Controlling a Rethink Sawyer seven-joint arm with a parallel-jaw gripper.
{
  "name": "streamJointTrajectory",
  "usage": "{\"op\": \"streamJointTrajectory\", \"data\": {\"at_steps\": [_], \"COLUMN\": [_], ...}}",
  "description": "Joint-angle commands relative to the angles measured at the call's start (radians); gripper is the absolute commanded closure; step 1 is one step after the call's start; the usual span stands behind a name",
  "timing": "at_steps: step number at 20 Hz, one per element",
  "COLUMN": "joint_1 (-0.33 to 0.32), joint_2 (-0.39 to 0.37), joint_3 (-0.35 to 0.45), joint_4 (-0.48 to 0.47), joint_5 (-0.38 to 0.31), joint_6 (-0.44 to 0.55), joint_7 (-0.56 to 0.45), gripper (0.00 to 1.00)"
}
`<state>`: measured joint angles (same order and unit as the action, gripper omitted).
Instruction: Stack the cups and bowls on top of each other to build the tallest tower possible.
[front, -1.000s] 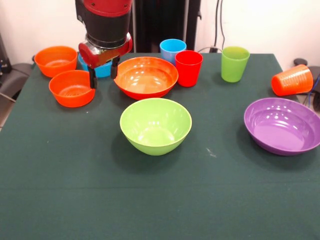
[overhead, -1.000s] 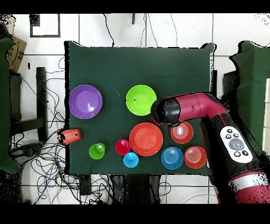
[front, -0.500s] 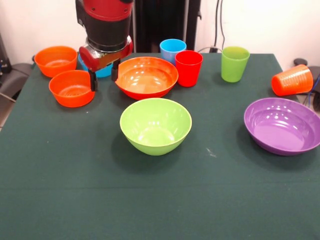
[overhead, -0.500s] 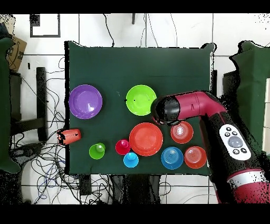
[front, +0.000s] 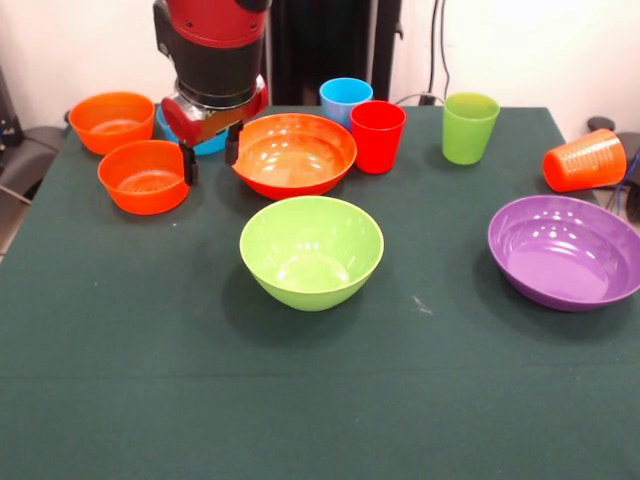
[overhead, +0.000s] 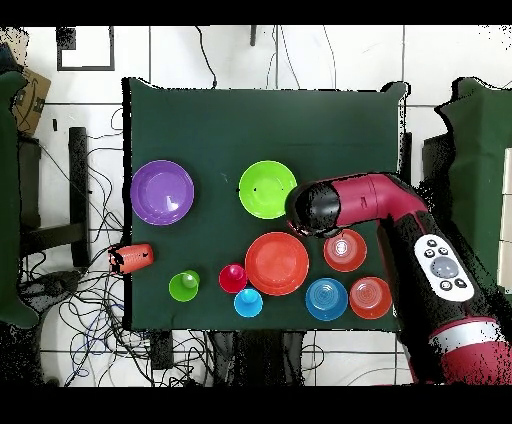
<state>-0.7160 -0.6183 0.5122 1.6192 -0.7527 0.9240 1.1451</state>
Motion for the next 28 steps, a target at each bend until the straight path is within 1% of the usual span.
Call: {"op": "streamJointTrajectory", "data": {"at_steps": [1,15,18,22,28], "joint_1": [0.001,0.001,0.010,0.011,0.028], "joint_2": [0.003,-0.004,-0.027,-0.107,-0.112], "joint_3": [0.004,-0.007,-0.014,-0.023,-0.038], "joint_4": [0.079,0.102,0.109,0.149,0.143], "joint_5": [-0.038,-0.068,-0.074,-0.061,-0.074], "joint_6": [-0.026,-0.067,-0.072,-0.063,-0.070], "joint_7": [-0.094,-0.057,-0.037,-0.017,0.018], "gripper": [0.00,0.00,0.00,0.00,0.00]}}
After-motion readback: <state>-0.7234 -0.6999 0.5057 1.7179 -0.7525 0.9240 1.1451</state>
